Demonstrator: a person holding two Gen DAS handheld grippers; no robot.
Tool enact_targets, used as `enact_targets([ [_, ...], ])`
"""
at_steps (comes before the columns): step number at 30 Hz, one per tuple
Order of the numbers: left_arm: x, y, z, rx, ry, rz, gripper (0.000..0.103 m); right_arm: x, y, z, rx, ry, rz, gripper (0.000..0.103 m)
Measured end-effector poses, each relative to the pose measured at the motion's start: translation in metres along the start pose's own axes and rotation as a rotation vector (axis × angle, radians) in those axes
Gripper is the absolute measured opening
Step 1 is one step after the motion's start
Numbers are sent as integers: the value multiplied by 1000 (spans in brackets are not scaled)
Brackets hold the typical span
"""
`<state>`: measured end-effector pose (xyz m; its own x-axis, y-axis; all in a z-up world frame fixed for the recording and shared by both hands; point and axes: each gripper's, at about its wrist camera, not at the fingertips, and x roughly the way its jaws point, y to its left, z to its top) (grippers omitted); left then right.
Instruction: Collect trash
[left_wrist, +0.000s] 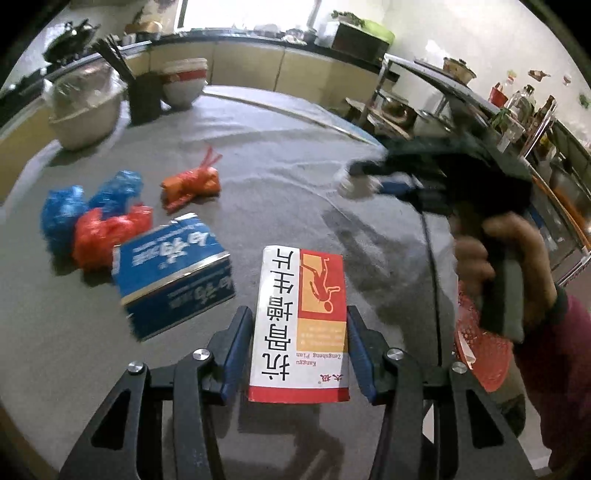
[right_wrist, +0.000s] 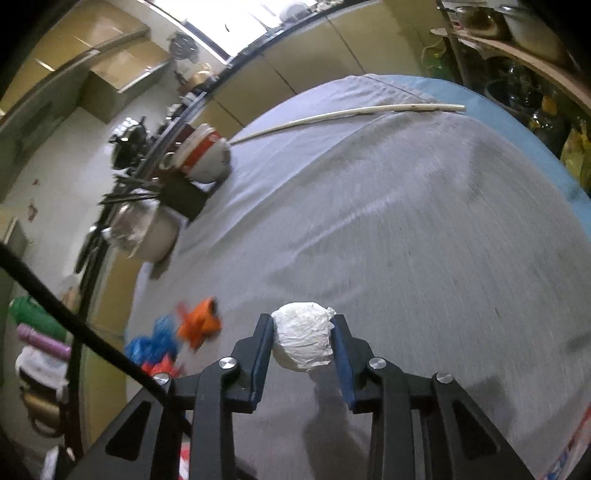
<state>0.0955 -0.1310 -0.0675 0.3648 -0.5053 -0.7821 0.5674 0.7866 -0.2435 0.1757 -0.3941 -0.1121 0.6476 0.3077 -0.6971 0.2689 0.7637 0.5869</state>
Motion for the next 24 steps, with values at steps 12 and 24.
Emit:
enact_targets([
  [12, -53, -4, -25, 25, -77, 128, 52, -78, 20, -119, -95, -17, 119, 34],
  [24, -71, -25, -41, 52, -87, 146, 52, -123, 8, -184, -111, -63, 138, 34],
])
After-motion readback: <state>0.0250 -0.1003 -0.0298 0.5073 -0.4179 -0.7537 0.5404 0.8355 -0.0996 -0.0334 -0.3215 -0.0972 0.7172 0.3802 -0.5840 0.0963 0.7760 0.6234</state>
